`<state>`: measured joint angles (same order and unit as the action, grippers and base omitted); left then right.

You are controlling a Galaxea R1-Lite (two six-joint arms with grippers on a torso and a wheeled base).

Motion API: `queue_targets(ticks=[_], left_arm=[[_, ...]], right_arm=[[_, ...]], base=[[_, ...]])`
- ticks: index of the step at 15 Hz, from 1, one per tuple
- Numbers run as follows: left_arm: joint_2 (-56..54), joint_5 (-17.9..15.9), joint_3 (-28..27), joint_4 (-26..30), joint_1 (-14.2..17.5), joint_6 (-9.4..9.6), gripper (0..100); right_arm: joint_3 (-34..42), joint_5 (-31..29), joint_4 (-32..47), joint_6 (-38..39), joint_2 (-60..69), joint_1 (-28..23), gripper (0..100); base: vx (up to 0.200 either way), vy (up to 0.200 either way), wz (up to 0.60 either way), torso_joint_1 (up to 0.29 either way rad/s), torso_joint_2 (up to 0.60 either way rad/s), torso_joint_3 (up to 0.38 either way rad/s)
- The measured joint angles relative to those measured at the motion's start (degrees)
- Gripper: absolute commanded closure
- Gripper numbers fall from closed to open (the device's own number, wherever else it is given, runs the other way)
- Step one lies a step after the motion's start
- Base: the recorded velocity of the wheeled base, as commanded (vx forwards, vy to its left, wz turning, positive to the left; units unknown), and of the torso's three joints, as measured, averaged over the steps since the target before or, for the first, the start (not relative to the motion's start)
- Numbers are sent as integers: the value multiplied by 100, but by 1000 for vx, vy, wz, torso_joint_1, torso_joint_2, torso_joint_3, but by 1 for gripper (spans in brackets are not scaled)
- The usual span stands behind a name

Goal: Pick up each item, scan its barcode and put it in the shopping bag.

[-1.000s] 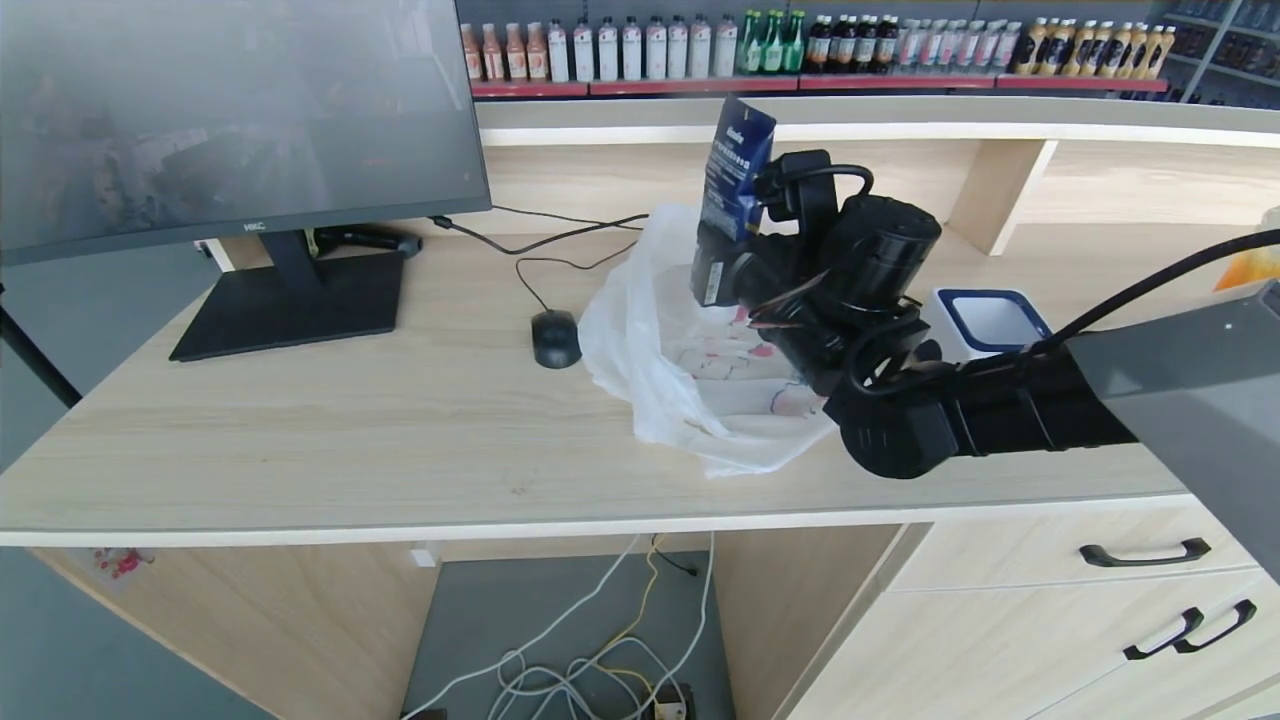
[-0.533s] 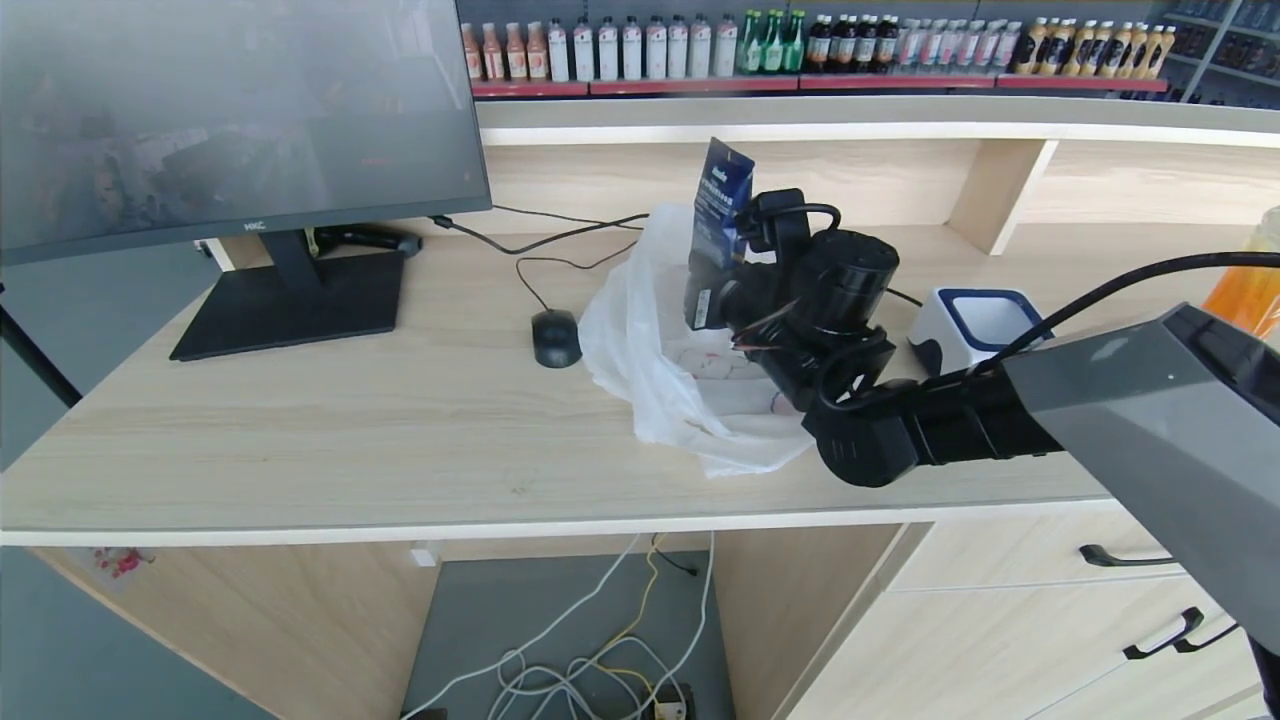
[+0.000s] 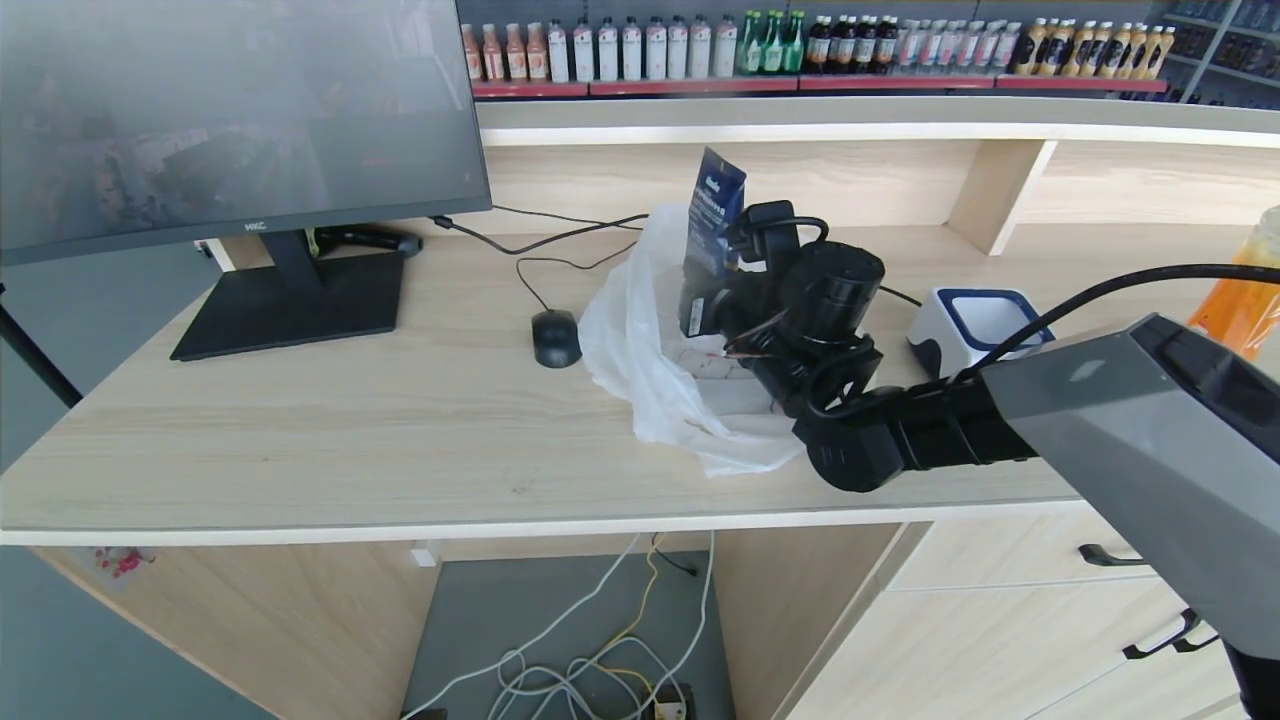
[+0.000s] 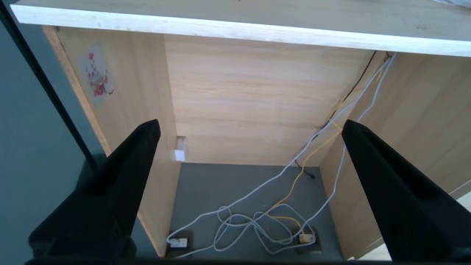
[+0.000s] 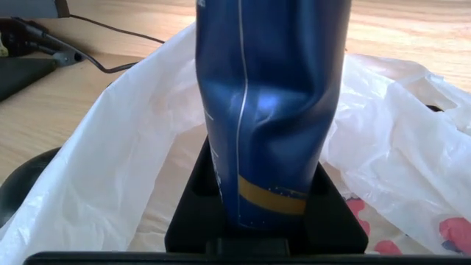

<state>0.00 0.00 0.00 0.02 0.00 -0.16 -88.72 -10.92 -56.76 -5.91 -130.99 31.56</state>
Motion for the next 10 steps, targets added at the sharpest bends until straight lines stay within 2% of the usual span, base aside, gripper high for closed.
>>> queue_targets(ticks=[10], left_arm=[[0, 0, 0, 0, 0, 0, 0]], right_arm=[[46, -24, 27, -128, -11, 0, 100]], base=[[0, 0, 0, 0, 0, 0]])
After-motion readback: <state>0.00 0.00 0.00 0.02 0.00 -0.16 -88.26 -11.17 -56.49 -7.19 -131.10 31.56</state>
